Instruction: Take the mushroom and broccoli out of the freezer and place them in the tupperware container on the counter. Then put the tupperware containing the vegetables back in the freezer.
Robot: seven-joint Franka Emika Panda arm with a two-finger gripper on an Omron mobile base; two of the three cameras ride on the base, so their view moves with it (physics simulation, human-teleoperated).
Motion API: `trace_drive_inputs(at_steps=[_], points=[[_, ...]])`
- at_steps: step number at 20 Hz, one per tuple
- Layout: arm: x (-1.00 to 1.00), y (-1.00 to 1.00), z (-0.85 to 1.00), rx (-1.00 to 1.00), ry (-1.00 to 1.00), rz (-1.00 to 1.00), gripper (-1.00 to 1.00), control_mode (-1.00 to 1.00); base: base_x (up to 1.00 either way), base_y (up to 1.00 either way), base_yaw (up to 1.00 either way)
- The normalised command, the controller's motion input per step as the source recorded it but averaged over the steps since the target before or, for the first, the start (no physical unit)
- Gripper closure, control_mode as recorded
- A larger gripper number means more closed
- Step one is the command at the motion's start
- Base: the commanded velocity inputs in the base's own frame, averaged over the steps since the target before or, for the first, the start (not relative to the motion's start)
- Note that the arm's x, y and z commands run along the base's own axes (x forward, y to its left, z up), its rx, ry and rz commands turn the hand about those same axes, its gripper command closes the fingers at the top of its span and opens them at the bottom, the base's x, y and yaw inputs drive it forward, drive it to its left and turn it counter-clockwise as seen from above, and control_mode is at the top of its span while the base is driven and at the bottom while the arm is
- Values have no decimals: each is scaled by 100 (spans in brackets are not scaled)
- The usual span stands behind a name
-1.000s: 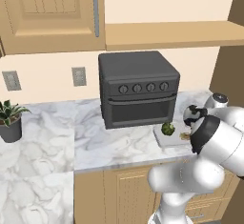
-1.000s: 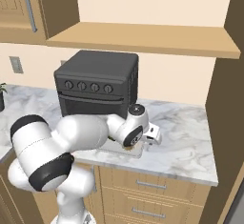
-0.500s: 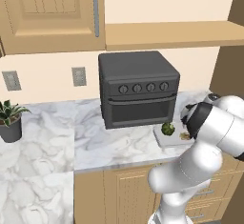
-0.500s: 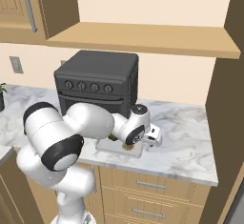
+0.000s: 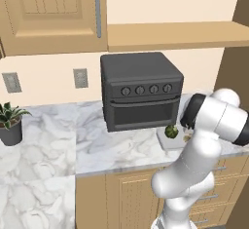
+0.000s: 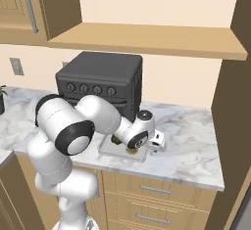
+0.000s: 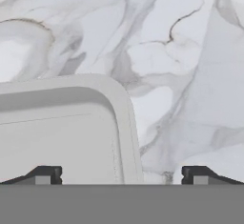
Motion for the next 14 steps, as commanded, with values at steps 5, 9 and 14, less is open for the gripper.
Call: trace_drive_inputs(at_steps=[5, 9, 14], points=[[10, 0, -27, 2, 0, 0, 100, -100, 0, 0, 0], [1, 0, -25, 0, 0, 0, 100, -100, 0, 0, 0], [0, 3, -13, 0, 0, 0, 100, -100, 0, 0, 0]])
